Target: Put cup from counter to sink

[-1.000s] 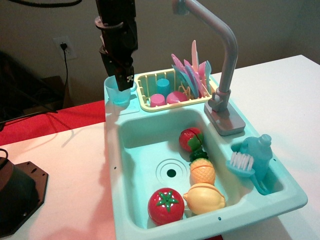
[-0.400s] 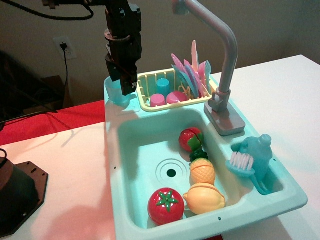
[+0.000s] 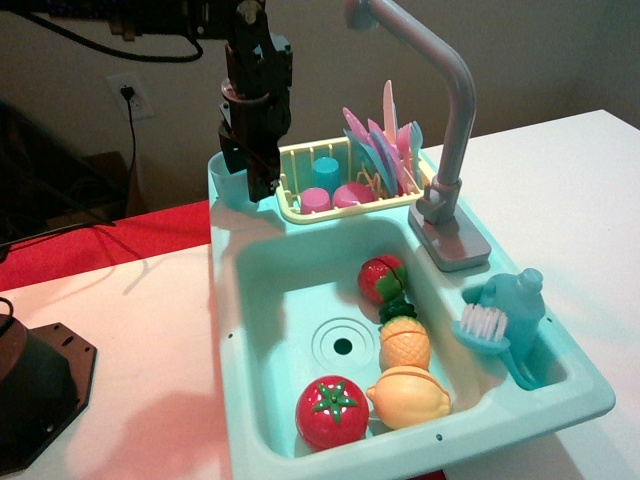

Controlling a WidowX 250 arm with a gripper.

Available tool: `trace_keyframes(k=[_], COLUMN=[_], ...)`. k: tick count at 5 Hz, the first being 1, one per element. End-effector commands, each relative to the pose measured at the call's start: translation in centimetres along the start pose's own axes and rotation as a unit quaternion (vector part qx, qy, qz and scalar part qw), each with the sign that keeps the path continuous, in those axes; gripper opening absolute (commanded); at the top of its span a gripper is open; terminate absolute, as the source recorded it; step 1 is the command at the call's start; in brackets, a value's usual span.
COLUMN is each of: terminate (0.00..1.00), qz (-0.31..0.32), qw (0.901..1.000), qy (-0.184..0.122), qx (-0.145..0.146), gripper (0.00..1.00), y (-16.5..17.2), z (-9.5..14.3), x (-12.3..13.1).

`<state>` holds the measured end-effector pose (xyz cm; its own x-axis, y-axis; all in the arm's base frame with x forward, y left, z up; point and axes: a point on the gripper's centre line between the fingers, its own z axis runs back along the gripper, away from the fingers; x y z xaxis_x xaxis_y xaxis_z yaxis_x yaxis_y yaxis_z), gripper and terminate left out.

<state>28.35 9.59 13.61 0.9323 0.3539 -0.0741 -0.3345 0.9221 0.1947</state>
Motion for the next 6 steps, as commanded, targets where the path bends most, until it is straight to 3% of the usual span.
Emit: trace_keyframes(k=[1, 2, 6], terminate=[0.00, 0.00, 0.00], qz=[-0.008, -0.006, -0.018], qw=[0.9998, 0.9995, 0.9988], qy=[-0.021, -0.030, -0.042], qx=[-0.001, -0.006, -0.018], gripper=[1.00, 0.00, 0.00], y=[-0.9, -1.0, -1.9], z=[0.5, 0.7, 1.9], x=[-0.2, -0.3, -1.0])
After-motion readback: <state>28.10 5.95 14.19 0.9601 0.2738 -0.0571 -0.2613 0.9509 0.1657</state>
